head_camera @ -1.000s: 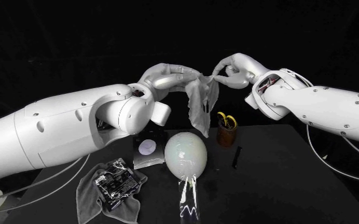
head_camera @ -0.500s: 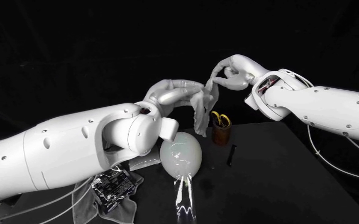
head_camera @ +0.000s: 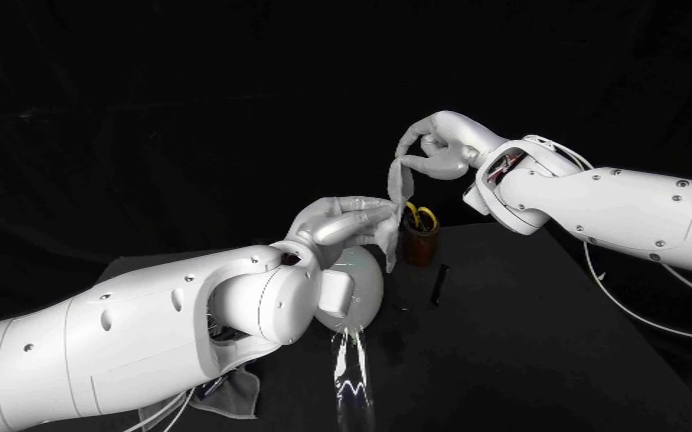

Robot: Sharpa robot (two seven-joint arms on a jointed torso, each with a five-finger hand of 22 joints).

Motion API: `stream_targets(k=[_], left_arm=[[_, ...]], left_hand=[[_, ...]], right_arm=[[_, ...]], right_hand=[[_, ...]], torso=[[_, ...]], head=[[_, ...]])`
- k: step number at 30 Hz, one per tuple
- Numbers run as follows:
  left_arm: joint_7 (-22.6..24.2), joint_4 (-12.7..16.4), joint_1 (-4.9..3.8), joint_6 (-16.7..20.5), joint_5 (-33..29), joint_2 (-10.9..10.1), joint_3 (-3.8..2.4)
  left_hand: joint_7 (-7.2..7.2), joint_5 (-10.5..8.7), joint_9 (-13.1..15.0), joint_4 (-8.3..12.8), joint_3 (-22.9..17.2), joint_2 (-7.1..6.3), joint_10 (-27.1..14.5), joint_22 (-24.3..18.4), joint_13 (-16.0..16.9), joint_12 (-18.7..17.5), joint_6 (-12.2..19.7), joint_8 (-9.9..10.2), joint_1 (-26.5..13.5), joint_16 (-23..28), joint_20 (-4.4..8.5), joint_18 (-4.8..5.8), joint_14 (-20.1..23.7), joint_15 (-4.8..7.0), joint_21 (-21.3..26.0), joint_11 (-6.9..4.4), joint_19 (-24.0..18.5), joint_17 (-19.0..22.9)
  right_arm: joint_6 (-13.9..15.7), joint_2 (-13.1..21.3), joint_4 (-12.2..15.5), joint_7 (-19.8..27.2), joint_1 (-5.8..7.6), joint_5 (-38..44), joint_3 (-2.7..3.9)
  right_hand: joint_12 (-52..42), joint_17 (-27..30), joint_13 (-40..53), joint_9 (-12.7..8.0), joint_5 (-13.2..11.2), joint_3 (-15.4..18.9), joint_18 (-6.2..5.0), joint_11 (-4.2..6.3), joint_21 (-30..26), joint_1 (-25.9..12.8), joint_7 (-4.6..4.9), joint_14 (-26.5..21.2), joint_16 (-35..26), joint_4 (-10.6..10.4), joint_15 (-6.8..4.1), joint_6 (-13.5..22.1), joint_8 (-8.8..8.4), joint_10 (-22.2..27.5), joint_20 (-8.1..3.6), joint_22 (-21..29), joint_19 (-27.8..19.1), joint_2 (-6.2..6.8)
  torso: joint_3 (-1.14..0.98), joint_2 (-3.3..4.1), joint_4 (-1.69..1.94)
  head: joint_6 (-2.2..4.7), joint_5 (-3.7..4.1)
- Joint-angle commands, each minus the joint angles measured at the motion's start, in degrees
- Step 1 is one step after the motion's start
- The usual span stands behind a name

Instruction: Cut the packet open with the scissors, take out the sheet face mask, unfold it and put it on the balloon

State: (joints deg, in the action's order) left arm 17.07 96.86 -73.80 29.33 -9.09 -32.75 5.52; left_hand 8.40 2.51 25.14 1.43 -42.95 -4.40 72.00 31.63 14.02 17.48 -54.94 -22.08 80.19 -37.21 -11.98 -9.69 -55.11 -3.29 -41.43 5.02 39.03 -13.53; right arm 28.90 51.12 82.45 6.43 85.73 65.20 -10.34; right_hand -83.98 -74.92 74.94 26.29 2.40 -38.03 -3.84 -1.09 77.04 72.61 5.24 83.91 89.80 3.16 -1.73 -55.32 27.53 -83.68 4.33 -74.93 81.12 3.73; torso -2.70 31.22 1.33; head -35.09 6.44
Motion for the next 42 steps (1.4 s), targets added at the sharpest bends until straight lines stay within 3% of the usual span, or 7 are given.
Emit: stream_targets(k=[1, 10, 18, 22, 31, 36, 42], left_arm=[[1.98, 1.0, 0.78, 1.46, -0.91, 0.05, 0.07], [2.99, 4.53, 3.75, 2.75, -1.64, -2.08, 0.6], [3.47, 7.32, 5.37, 3.0, -2.19, -4.71, 1.13], [3.6, 8.3, 5.73, 2.73, -2.25, -5.91, 1.67], [2.89, 9.76, 6.52, 1.2, -2.15, -10.0, 2.79], [2.03, 10.15, 6.66, 0.32, -2.01, -11.73, 3.48], [1.76, 10.51, 6.79, -0.32, -1.6, -13.14, 3.78]], left_hand=[[0.32, 0.21, 4.18, 0.53, -0.84, 0.37, 0.1, -0.05, -0.11, -0.2, -0.66, -0.35, -0.29, -0.08, -0.01, -0.76, -0.27, 0.01, -0.11, -0.26, 0.47, 0.03], [0.27, 0.21, 4.27, 0.52, -0.92, 0.31, 0.19, -0.08, -0.16, -0.25, -0.74, -0.34, -0.33, -0.06, 0.02, -0.76, -0.3, 0.03, -0.1, -0.3, 0.5, 0.05], [0.22, 0.21, 4.35, 0.59, -1.04, 0.22, 0.27, -0.1, -0.22, -0.32, -0.8, -0.32, -0.31, -0.04, 0.08, -0.77, -0.31, 0.07, -0.09, -0.35, 0.53, 0.07], [0.2, 0.21, 4.41, 0.64, -1.12, 0.15, 0.31, -0.12, -0.26, -0.36, -0.84, -0.3, -0.29, -0.03, 0.11, -0.77, -0.33, 0.09, -0.09, -0.37, 0.54, 0.08], [0.2, 0.21, 4.48, 0.75, -1.25, 0.04, 0.38, -0.12, -0.33, -0.43, -0.88, -0.24, -0.24, 0.0, 0.16, -0.76, -0.34, 0.12, -0.09, -0.39, 0.54, 0.1], [0.2, 0.21, 4.48, 0.75, -1.25, 0.04, 0.38, -0.12, -0.33, -0.43, -0.88, -0.24, -0.24, 0.0, 0.16, -0.76, -0.34, 0.12, -0.09, -0.39, 0.54, 0.1], [0.21, 0.21, 4.51, 0.8, -1.31, -0.02, 0.42, -0.12, -0.36, -0.47, -0.89, -0.21, -0.22, 0.01, 0.18, -0.75, -0.34, 0.14, -0.1, -0.39, 0.54, 0.11]], right_arm=[[-1.45, 0.3, 0.31, 0.8, -0.46, 1.52, 0.0], [-3.07, 2.49, 3.5, 0.87, -2.15, 3.68, -0.16], [-3.88, 4.65, 6.49, 0.36, -3.52, 4.75, -0.4], [-4.02, 5.17, 7.33, 0.17, -4.29, 4.96, -0.49], [-4.03, 3.92, 7.77, -0.42, -5.73, 5.19, -0.61], [-3.79, 2.55, 7.48, -0.75, -6.32, 5.43, -0.63], [-2.89, 1.09, 6.86, -0.96, -6.62, 5.61, -0.63]], right_hand=[[-0.16, -15.08, 9.78, 5.24, 0.36, -0.18, 0.7, 0.02, 0.07, -0.03, 0.03, 6.09, 0.2, -0.04, -0.41, -0.53, 0.22, -1.98, -0.1, -10.91, 0.39, -0.49], [-0.13, -15.08, 9.75, 5.25, 0.36, -0.19, 0.7, 0.03, 0.04, -0.04, 0.02, 6.09, 0.2, -0.05, -0.4, -0.52, 0.23, -1.96, -0.1, -10.9, 0.37, -0.49], [-0.12, -15.08, 9.74, 5.25, 0.36, -0.2, 0.7, 0.03, 0.05, -0.08, 0.02, 6.09, 0.2, -0.07, -0.4, -0.52, 0.25, -1.95, -0.09, -10.91, 0.37, -0.48], [-0.13, -15.08, 9.76, 5.25, 0.36, -0.22, 0.69, 0.03, 0.0, -0.1, 0.01, 6.09, 0.2, -0.1, -0.4, -0.52, 0.26, -1.96, -0.09, -10.89, 0.34, -0.46], [-0.13, -15.08, 9.76, 5.25, 0.36, -0.23, 0.67, 0.04, -0.08, -0.12, 0.0, 6.09, 0.2, -0.11, -0.4, -0.51, 0.27, -1.97, -0.09, -10.86, 0.28, -0.45], [-0.1, -15.08, 9.73, 5.25, 0.36, -0.25, 0.65, 0.04, -0.17, -0.13, 0.0, 6.09, 0.2, -0.12, -0.41, -0.51, 0.28, -1.94, -0.1, -10.83, 0.22, -0.46], [-0.02, -15.08, 9.66, 5.25, 0.36, -0.27, 0.65, 0.04, -0.14, -0.13, 0.0, 6.09, 0.2, -0.13, -0.41, -0.5, 0.29, -1.89, -0.1, -10.84, 0.24, -0.46]], torso=[[0.01, -0.09, 0.06], [0.05, -0.27, 0.02], [0.07, -0.35, 0.08], [0.15, -0.37, 0.06], [0.04, -0.15, 0.22], [0.15, -0.08, 0.32], [0.26, -0.09, 0.43]], head=[[-0.87, 0.11], [-2.19, 0.26], [-2.88, 0.24], [-3.18, 0.28], [-4.08, 0.04], [-4.55, -0.21], [-4.8, -0.41]])
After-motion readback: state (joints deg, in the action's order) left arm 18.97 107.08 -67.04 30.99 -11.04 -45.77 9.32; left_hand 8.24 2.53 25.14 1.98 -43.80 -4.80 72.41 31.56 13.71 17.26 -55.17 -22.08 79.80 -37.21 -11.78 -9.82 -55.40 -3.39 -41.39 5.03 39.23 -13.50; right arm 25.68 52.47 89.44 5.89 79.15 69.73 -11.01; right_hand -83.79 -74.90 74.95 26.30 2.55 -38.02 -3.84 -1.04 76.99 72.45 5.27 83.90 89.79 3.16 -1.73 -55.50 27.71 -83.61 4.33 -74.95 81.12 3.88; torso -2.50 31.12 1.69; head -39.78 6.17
